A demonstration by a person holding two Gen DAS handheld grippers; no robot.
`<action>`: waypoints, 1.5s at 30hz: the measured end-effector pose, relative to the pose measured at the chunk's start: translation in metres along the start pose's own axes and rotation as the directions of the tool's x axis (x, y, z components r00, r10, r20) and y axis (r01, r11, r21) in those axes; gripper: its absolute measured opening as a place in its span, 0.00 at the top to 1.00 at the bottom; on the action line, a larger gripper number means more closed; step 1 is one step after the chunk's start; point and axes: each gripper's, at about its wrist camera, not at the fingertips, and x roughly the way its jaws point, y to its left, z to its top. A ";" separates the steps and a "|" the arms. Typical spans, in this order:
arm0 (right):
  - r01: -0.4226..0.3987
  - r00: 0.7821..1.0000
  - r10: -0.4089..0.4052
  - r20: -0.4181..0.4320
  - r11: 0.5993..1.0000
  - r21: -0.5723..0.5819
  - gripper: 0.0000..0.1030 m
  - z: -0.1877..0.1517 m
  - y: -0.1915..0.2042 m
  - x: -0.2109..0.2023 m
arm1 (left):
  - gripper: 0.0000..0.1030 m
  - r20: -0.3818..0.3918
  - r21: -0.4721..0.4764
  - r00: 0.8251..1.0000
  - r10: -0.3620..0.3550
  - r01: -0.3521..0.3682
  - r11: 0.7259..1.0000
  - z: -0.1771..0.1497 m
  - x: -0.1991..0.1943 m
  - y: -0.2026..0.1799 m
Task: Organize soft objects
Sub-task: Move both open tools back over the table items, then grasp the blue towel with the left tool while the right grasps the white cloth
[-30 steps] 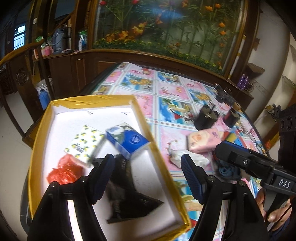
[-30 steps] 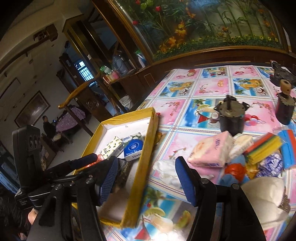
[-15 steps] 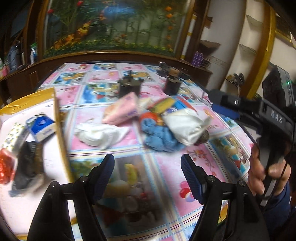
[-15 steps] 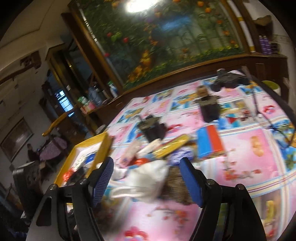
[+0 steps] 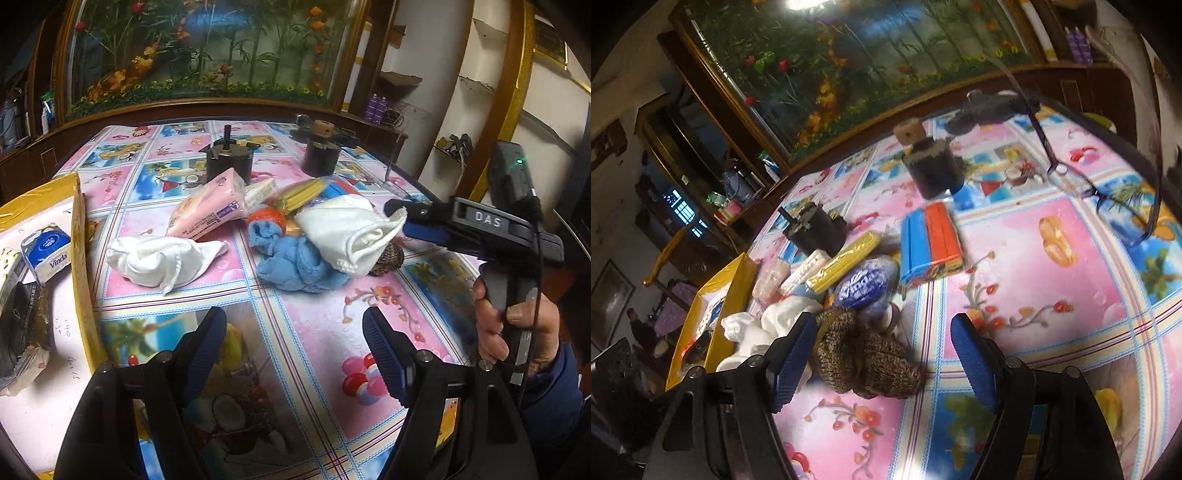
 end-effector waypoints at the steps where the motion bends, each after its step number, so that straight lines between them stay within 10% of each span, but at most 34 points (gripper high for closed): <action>1: -0.022 1.000 0.022 -0.019 1.000 -0.011 0.23 -0.002 0.003 0.002 | 0.27 0.004 0.005 1.000 -0.002 0.002 1.000 0.000 -0.001 -0.001; 7: -0.216 0.960 0.157 -0.234 0.943 -0.253 0.22 -0.033 0.057 0.009 | 0.26 0.003 -0.010 1.000 -0.016 0.016 1.000 -0.002 -0.003 0.003; 12: -0.073 0.980 -0.004 -0.198 0.922 -0.380 0.22 -0.040 0.071 0.008 | 0.25 -0.001 -0.047 0.999 -0.047 0.047 0.998 -0.001 -0.002 0.010; 21: -0.023 0.982 -0.042 -0.183 0.940 -0.339 0.23 -0.030 0.071 0.022 | 0.25 -0.004 -0.044 0.999 -0.041 0.040 0.998 -0.001 -0.002 0.009; 23: -0.001 0.982 -0.062 -0.177 0.941 -0.337 0.51 -0.028 0.068 0.022 | 0.25 -0.004 -0.045 0.999 -0.045 0.044 0.998 -0.001 -0.002 0.009; 26: -0.003 0.981 -0.058 -0.185 0.949 -0.314 0.56 -0.027 0.060 0.017 | 0.25 -0.009 -0.038 0.999 -0.038 0.038 0.999 -0.001 -0.002 0.008; 37: 0.217 0.958 -0.271 -0.088 0.894 -0.392 0.47 -0.028 0.043 -0.022 | 0.25 -0.017 -0.009 1.000 -0.016 0.016 1.000 -0.002 0.000 0.003; 45: 0.161 0.983 -0.182 -0.007 0.887 -0.432 0.28 -0.024 0.067 -0.046 | 0.25 -0.014 -0.010 1.000 -0.019 0.018 1.000 -0.002 0.000 0.003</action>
